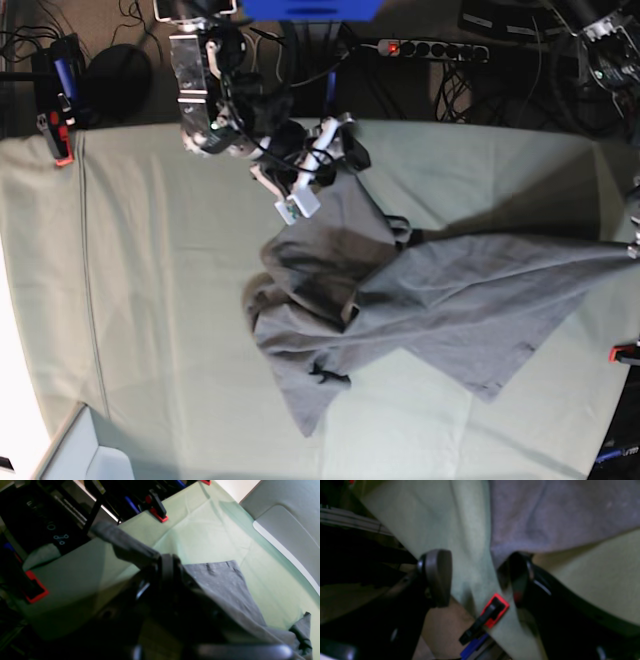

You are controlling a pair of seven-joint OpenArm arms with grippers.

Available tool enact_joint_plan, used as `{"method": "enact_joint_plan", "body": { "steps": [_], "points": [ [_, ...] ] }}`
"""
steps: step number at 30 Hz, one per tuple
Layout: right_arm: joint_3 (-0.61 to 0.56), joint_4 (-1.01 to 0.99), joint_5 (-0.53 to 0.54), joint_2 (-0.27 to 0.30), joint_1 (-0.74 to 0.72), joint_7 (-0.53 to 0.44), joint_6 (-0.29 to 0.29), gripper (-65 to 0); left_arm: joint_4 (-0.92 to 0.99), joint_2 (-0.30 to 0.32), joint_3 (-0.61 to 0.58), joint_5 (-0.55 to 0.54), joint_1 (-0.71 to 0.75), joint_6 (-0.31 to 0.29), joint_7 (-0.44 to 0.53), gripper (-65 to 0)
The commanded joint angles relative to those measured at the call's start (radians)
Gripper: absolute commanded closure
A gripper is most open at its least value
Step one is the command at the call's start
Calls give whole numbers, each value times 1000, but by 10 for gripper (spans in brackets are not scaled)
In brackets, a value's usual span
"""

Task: Layout the t-shirt on the table in an organized manner, then fold the t-shirt properly
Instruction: 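Grasp a shirt corner with the right gripper and lift it, then pull the lifted shirt edge back with the right gripper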

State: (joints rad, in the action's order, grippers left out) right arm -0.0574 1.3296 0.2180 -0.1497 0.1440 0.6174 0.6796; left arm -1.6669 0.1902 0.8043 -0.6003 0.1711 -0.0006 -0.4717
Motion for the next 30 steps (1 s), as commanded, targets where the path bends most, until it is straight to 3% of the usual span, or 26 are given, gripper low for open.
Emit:
{"method": "enact_joint_plan", "body": {
  "steps": [1, 7, 12, 16, 20, 25, 30],
  "points": [
    [0, 11, 24, -7, -24, -23, 19, -370, -17, 18, 5, -4, -5, -5, 26, -2],
    [-2, -38, 24, -7, -56, -23, 19, -339, -17, 18, 5, -4, -5, -5, 26, -2],
    [-2, -109, 24, -7, -82, -23, 19, -186, -17, 18, 5, -4, -5, -5, 26, -2],
    [0, -97, 24, -7, -83, -23, 19, 0, -17, 18, 5, -7, -5, -5, 26, -2],
    [1, 74, 24, 6, -51, -15, 19, 0, -31, 18, -1, -11, -6, -5, 26, -2],
    [12, 405, 24, 92, 7, -15, 19, 0, -75, 16, -24, -11, -15, -5, 20, -2],
    [155, 652, 24, 109, 44, -14, 19, 0, -78, 16, -98, -7, -8, -5, 24, -2]
  ]
}}
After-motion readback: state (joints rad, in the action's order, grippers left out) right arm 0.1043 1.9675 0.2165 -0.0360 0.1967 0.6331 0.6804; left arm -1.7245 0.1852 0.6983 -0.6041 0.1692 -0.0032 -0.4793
